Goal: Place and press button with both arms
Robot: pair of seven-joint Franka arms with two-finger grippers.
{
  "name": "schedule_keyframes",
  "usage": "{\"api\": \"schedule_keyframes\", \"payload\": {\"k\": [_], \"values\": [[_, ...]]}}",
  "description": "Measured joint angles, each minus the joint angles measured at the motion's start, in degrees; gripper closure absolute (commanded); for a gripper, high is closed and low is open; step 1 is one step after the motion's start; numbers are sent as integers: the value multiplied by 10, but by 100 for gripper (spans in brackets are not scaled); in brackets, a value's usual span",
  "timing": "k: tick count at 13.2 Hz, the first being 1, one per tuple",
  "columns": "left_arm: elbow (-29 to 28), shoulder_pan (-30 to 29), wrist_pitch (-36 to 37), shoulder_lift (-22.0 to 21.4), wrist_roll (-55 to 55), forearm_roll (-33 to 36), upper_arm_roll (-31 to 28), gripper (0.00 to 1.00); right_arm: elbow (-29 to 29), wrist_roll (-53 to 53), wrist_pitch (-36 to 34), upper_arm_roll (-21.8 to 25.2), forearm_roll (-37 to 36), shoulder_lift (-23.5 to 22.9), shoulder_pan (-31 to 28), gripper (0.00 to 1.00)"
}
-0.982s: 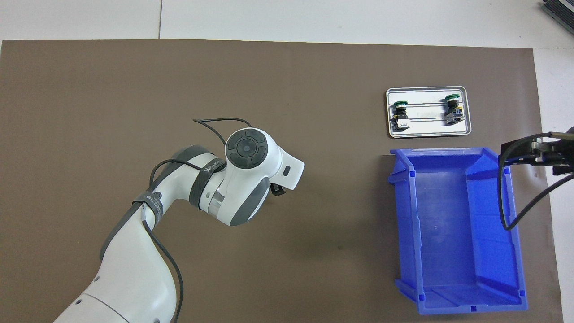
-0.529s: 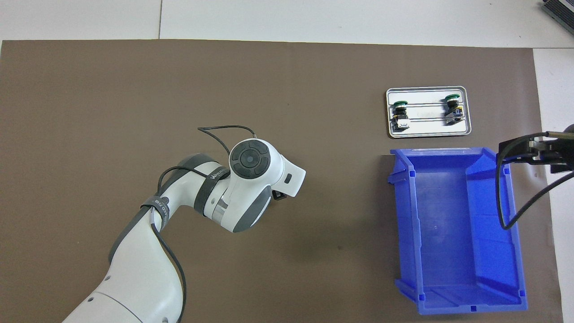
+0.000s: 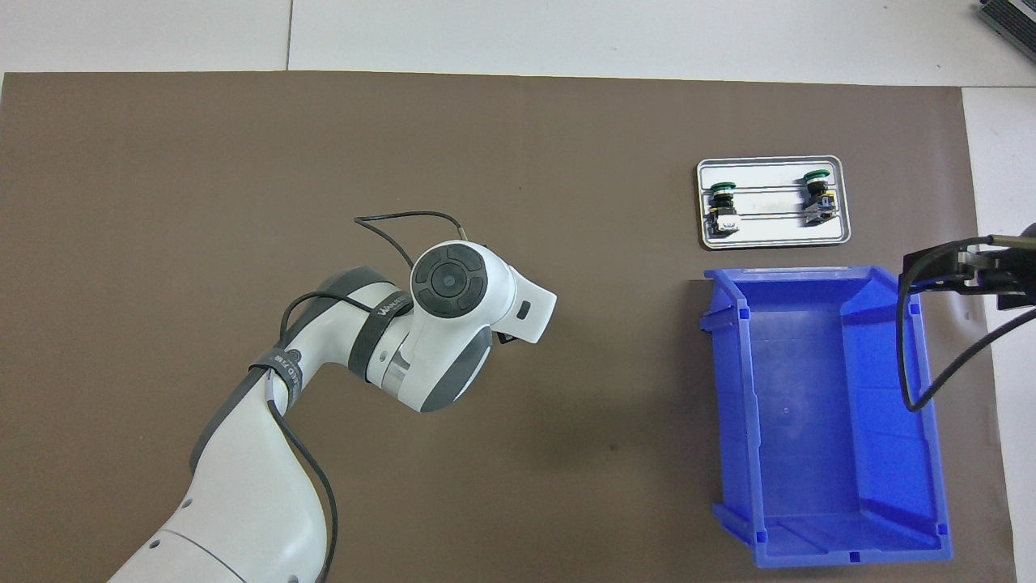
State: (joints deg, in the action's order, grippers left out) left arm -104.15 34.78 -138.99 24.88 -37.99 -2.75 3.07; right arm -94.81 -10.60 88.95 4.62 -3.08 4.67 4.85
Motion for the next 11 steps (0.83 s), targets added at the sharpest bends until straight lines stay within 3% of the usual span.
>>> {"api": "schedule_keyframes", "payload": {"k": [6,8,11], "values": [[10,-39,0,-24,31,-6,-13,100,0,0,0,0,0,0,0,0],[-8,-67,-2,-49,23,-78,-12,100,0,0,0,0,0,0,0,0],[-58,-100,-16,-79,-96,-246,-12,100,0,0,0,0,0,0,0,0]]}}
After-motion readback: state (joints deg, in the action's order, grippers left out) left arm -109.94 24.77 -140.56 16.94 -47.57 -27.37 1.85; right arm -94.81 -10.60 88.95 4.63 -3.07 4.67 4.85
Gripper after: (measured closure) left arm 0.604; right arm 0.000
